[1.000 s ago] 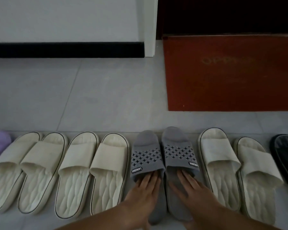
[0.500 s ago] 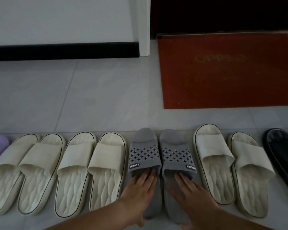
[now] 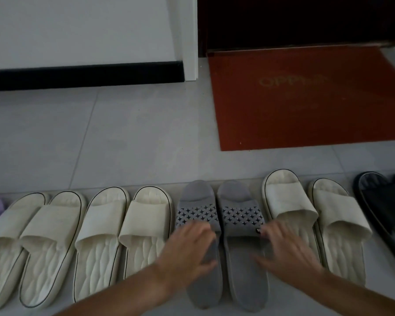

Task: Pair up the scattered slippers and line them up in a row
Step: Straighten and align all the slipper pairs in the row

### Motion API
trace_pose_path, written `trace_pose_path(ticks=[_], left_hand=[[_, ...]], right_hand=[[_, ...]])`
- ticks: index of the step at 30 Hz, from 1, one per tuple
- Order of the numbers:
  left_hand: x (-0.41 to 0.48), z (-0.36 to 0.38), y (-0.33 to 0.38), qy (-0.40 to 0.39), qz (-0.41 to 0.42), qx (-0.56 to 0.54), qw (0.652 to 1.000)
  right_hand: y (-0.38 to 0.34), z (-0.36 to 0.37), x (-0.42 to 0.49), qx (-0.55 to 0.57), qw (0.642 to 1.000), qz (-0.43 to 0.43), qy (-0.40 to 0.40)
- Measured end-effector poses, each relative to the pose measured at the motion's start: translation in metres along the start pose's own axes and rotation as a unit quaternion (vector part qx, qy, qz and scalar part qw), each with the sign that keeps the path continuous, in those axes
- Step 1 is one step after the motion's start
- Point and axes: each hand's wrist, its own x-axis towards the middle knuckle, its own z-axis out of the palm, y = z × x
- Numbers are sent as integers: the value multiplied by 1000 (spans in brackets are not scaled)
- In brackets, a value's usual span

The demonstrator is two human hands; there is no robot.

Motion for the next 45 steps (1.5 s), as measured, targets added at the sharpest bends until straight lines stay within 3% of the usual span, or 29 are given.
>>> trace_pose_path(ticks=[2,4,6,8,11,14,26,29,31,33,37,40,42,45], left_hand=[[16,-11,-18,-34,-85,6,996],[31,-12,-37,-131,-157,17,979],[42,-10,-49,-203,-177,7,963],[48,-4,-53,-228,-176,-26,957],[48,1,-55,-223,-176,-43,958],[44,1,-59,-220,-169,-48,960],[48,-2,-56,-239,-159,-69,955],[39,-18,-53,-234,-138,-70,960],[23,-34,-62,-218,-119,-55,967],[-4,-57,-86,-216,-124,-28,968],[-83,-107,-165,-247,-206,50,946],[-148,-129,-225,-283,-276,99,913],[-181,-132,-258,-308,-311,106,893],[-206,-124,-292,-309,-330,86,888]], right_hand=[[7,-8,11,3,996,80,-39],[10,-13,23,-47,989,95,-100],[6,-13,34,-103,980,86,-144],[0,-10,42,-86,972,115,-187],[3,-5,49,21,966,127,-222],[10,-5,51,38,970,129,-203],[4,3,55,20,962,126,-243],[-7,-10,59,-89,946,107,-292],[-28,-26,68,-221,923,97,-301],[-62,-38,82,-261,915,90,-295],[-151,-29,113,-188,946,-64,-254],[-215,0,132,-132,950,-149,-239],[-249,23,144,-129,951,-161,-229],[-278,50,163,-142,955,-110,-238]])
